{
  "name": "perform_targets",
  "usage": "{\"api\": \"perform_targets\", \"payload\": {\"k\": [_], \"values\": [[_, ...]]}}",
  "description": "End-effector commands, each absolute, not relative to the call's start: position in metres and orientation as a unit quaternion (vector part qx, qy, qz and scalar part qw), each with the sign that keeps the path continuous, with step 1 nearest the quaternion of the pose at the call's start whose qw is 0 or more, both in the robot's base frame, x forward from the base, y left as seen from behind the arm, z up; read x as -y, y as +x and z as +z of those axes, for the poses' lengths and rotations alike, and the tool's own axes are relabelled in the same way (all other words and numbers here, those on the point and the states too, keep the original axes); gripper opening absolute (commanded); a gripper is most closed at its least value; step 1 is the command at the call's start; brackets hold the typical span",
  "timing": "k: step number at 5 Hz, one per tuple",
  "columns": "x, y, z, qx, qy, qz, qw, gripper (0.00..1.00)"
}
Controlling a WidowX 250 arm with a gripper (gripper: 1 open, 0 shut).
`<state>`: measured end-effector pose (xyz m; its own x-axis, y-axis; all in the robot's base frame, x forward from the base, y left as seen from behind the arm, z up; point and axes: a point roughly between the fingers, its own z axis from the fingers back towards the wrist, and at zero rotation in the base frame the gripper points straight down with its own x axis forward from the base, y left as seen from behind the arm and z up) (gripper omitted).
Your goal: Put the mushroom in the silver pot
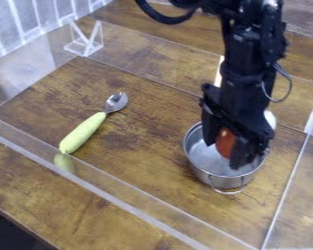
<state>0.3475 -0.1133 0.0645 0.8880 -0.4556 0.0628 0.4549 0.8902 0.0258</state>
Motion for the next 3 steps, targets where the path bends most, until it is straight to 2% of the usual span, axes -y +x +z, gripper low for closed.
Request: {"api": "perform_targets", "payload": {"k": [1,2,3], "values": [[0.106,0.362,0.084,0.064,0.008,-0.222,0.973,0.0],[0.095,0.366,0.085,0.065,0.01,-0.205,0.977,1.0],[0.096,0.372,0.083,0.066,0.009,-0.214,0.975,1.0]]}}
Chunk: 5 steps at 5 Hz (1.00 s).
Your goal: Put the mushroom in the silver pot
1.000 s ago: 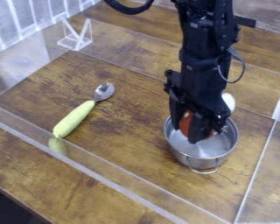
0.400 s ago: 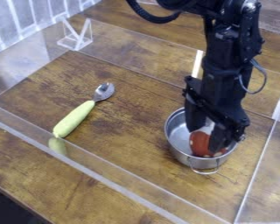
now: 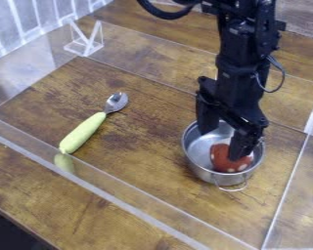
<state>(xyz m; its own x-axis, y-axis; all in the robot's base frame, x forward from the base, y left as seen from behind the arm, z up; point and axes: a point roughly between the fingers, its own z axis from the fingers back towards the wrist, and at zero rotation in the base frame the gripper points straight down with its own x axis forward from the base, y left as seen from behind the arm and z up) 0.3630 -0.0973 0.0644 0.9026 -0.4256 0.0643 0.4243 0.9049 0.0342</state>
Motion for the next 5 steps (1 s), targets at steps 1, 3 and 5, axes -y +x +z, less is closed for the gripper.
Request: {"api": "perform_targets", "payload": {"k": [1,3,5], "values": [[0.099,0.378,0.076,0.064,0.006,-0.227,0.972,1.0],[0.082,0.388,0.088,0.066,0.012,-0.209,0.976,1.0],[0.048,0.404,0.122,0.081,0.034,-0.18,0.98,1.0]]}}
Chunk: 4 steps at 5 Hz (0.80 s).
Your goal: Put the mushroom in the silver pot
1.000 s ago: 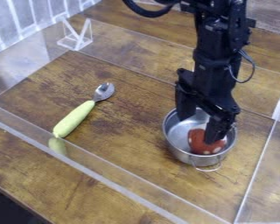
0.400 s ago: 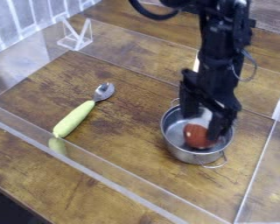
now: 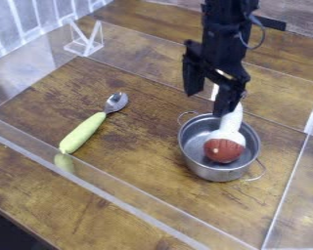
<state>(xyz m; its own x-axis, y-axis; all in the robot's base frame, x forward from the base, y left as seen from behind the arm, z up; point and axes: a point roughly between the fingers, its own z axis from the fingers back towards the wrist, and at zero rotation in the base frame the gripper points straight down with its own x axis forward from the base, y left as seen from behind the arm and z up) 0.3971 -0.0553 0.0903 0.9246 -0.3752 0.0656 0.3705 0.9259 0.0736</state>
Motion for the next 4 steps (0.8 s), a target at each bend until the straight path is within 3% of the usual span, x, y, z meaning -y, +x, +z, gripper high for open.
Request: {"api": "perform_targets", "payload": {"k": [1,4], "values": [[0.04,0.403,0.114,0.081,0.028,-0.226,0.97,1.0],[0.03,0.396,0.094,0.08,0.021,-0.253,0.964,1.0]]}}
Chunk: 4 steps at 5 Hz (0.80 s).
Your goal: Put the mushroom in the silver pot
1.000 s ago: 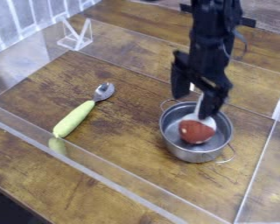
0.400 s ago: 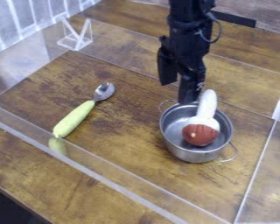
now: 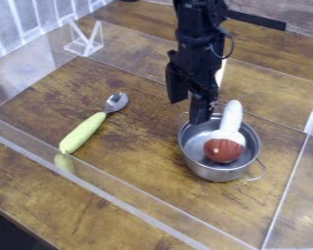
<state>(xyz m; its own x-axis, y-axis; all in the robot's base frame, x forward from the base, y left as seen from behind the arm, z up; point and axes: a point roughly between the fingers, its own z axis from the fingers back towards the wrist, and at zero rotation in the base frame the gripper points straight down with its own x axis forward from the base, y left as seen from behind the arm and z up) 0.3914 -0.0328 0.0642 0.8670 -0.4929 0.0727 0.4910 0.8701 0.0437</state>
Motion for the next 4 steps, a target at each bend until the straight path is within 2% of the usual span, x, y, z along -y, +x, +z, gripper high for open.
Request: {"api": "perform_targets", "payload": {"k": [1,2,4], "values": [[0.029,0.397,0.097,0.081,0.019,-0.274,0.958,1.0],[0.028,0.398,0.099,0.082,0.018,-0.294,0.952,1.0],[0.048,0.393,0.097,0.084,0.025,-0.242,0.966,1.0]]}}
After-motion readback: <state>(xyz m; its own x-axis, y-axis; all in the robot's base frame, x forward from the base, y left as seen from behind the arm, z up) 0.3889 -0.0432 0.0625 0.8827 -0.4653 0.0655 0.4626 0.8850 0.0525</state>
